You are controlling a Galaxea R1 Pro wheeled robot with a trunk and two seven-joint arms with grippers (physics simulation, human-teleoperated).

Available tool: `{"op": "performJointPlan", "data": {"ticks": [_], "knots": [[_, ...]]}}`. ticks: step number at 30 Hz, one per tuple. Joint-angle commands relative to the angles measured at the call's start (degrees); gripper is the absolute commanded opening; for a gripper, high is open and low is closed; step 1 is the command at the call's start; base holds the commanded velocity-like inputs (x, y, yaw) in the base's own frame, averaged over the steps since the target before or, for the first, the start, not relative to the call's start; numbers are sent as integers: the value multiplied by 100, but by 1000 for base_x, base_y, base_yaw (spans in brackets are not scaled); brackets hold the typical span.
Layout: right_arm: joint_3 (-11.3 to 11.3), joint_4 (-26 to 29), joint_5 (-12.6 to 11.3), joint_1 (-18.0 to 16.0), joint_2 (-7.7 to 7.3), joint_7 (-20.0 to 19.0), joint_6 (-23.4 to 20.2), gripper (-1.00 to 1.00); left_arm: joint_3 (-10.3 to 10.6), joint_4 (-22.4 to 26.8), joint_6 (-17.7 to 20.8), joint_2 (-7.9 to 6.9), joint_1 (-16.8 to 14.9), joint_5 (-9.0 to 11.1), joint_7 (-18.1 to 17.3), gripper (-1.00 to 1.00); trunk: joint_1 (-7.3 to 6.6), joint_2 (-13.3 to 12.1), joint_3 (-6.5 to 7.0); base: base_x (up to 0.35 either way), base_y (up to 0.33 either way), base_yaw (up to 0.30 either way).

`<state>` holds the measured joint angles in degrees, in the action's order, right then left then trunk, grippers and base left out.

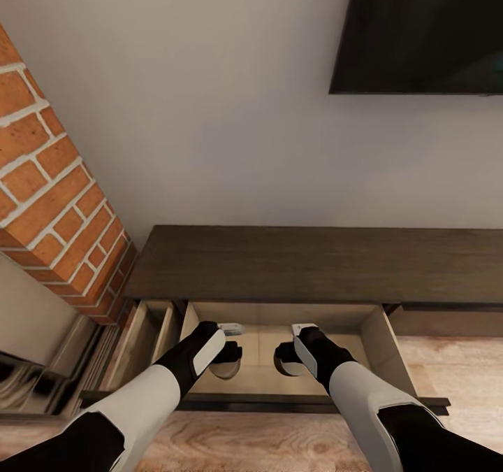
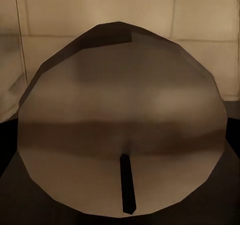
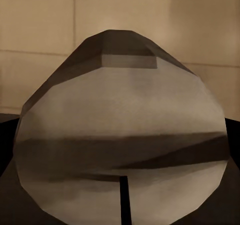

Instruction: Place each of the two pumpkins and all three candles from the living room inside a cabinet in the living room (use any cabinet), then make sure every cabinet is closed, and position the cauldron so it is next to a table in the living room.

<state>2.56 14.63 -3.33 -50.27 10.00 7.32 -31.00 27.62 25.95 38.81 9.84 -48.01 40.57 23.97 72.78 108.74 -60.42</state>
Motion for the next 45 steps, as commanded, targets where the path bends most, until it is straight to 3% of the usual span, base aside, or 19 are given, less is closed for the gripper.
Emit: {"op": "performJointPlan", "data": {"ticks": [1, 20, 45], "knots": [[-1, 1, -1, 0, 0, -7, 2, -100, 0, 30, 3, -2, 1, -4, 7, -100, 0, 0, -10, 0, 0, 0], [8, 13, 1, -42, 0, -341, 4, -100, 3, 173, 4, 9, 2, 3, 25, -100, 0, 0, -187, 0, 0, 0], [8, 14, 1, -186, 0, -191, 13, -100, 6, 236, -58, 16, -74, -14, 109, -100, 0, 0, -419, 0, 0, 0]]}}
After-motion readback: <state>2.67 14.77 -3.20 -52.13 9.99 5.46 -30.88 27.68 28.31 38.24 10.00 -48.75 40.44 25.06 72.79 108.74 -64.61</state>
